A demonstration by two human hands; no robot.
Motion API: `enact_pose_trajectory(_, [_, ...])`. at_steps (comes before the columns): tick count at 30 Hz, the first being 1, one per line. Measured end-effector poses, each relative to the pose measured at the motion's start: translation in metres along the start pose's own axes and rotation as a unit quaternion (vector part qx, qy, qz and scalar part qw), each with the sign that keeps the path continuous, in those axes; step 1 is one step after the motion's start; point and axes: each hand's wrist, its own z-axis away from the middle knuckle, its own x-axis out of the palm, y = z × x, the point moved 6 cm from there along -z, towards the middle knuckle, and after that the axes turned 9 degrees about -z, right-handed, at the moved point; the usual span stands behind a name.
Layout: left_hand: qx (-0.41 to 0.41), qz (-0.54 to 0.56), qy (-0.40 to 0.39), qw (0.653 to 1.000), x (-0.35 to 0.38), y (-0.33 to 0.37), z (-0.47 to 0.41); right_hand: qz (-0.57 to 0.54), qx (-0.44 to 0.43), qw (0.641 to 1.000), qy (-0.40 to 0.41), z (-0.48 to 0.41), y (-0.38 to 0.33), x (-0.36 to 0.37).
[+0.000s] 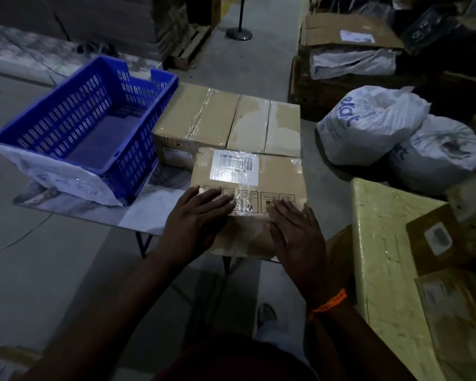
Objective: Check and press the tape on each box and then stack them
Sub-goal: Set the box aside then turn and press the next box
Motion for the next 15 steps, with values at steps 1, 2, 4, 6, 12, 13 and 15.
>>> enact_pose_trajectory(1, [-0.003,0.003,0.001,1.000,0.000,-0.001,-0.001,-0.002,0.002,1.000,0.000,-0.002,0.001,0.000])
enact_pose_trajectory(2, [-0.006,0.007,-0.001,1.000,0.000,-0.002,-0.001,-0.007,0.004,1.000,-0.002,-0.003,0.001,0.000])
enact_pose_trajectory(4, [-0.021,0.019,-0.001,1.000,0.002,-0.004,0.005,-0.024,0.011,1.000,-0.001,0.001,0.004,-0.001])
enact_pose_trajectory(6, [-0.067,0.052,0.021,0.996,0.004,-0.005,0.016,-0.065,0.033,0.997,0.019,0.014,0.006,-0.003])
enact_pose_trajectory(12, [-0.279,0.231,0.022,0.932,0.024,-0.036,0.066,-0.309,0.332,0.890,0.053,0.066,0.055,0.026])
enact_pose_trajectory(13, [-0.322,0.281,-0.002,0.904,0.032,-0.040,0.072,-0.343,0.363,0.866,0.038,0.070,0.059,0.035])
enact_pose_trajectory(15, [-0.346,0.296,-0.055,0.888,0.040,-0.039,0.074,-0.356,0.366,0.860,-0.012,0.071,0.060,0.048])
